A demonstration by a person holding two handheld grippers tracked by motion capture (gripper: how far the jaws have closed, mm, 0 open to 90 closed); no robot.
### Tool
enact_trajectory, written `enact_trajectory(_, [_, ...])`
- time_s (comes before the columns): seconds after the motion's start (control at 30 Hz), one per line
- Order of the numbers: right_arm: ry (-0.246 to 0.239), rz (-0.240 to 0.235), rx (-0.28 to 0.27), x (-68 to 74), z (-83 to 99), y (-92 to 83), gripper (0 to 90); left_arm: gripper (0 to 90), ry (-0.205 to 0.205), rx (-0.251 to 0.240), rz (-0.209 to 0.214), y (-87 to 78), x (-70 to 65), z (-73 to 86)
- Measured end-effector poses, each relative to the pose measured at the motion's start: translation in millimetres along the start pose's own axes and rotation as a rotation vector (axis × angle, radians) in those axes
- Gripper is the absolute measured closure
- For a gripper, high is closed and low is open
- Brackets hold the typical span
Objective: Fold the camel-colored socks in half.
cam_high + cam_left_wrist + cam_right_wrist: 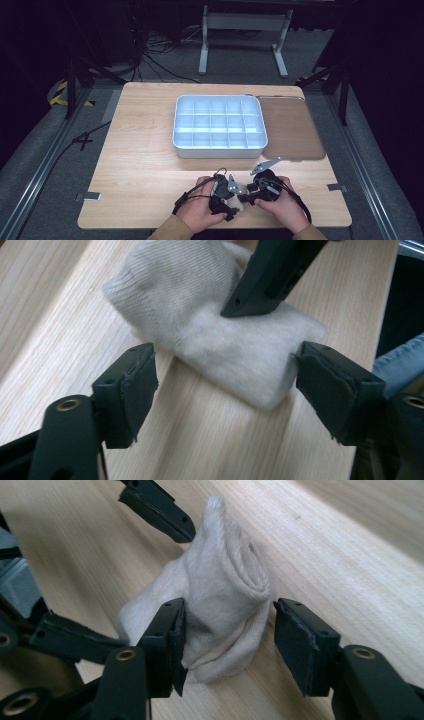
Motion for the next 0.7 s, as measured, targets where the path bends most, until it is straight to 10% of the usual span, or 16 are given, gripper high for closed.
enact_trajectory(0.3, [0.026,-0.101,-0.004,-5.6,2.0,1.8,65.9,28.0,-0.047,-0.058,-0.044,-29.0,10.7,9.8])
enact_trajectory(0.7, [-0.034,-0.032,-0.019,4.5,-1.9,-6.6,76.4,29.1,-0.076,-0.071,-0.081,-46.2,21.5,23.2])
Point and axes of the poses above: each handheld gripper's, and its own axes: y roughly forward along the jaws, z roughly out of its underside, x roughly to its left, the point moved 1 cm from there along y, roughly forward along the jaws, and after that the axes turned 11 degrees about z, right-handed, at the moved point
